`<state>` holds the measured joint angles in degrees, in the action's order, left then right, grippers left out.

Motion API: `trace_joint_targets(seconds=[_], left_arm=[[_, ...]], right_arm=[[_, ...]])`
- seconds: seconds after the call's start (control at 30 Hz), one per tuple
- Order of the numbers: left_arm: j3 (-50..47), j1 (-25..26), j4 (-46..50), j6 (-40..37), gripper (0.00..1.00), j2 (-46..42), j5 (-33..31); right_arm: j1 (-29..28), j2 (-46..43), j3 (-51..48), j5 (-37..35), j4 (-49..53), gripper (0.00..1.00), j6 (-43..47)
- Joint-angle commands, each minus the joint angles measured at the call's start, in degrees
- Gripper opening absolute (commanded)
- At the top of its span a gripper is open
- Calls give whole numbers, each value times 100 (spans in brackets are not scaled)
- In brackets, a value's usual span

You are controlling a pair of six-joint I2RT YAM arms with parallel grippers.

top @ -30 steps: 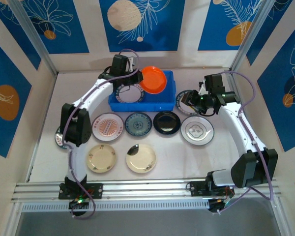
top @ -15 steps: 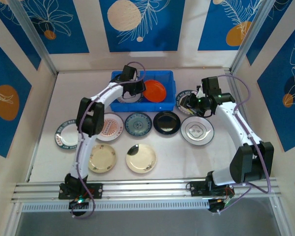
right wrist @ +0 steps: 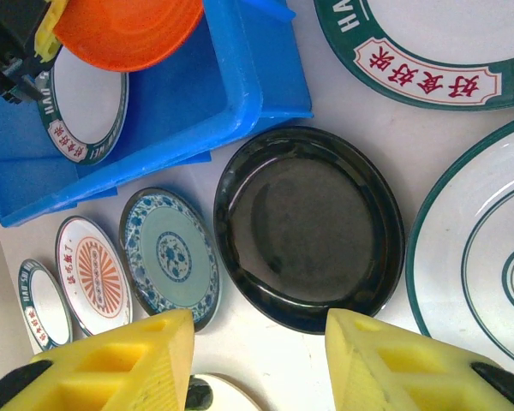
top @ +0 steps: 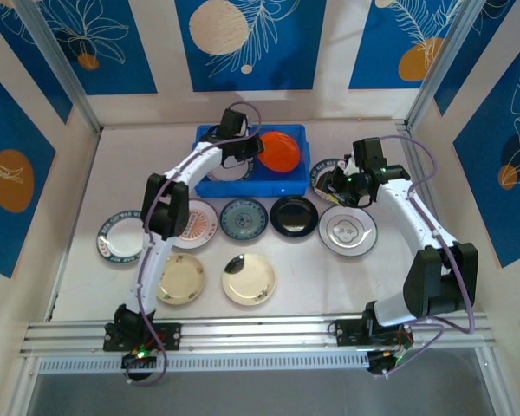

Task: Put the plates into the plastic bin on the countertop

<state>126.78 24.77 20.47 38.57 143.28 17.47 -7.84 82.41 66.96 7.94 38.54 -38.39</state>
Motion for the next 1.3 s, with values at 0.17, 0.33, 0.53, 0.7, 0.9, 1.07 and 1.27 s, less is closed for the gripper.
trace_joint_targets(seconds=[0.17, 0.33, 0.53, 0.7, 0.9, 1.07, 1.27], left_arm=[[772, 106, 582, -67, 1, 434, -102], [900, 145, 676, -78, 10, 515, -174], [1119, 202, 922, -107, 36, 639, -158], [1123, 277, 1026, -157, 49, 610, -96], [1129, 291, 1164, -356, 70, 459, -242], [1138, 282, 1211, -554, 81, 224, -382], [1138, 264, 1287, -841, 98, -116, -508]], right_arm=[[21, -3, -7, 137, -5, 46, 104], [19, -5, 19, 128, -4, 46, 121], [-23, -20, 71, 145, -24, 46, 139], [-78, 95, 213, 102, 77, 46, 230], [-82, 138, 417, -108, 221, 46, 316], [-2, 124, 517, -257, 288, 47, 419], [321, 91, 655, -393, 320, 51, 540]])
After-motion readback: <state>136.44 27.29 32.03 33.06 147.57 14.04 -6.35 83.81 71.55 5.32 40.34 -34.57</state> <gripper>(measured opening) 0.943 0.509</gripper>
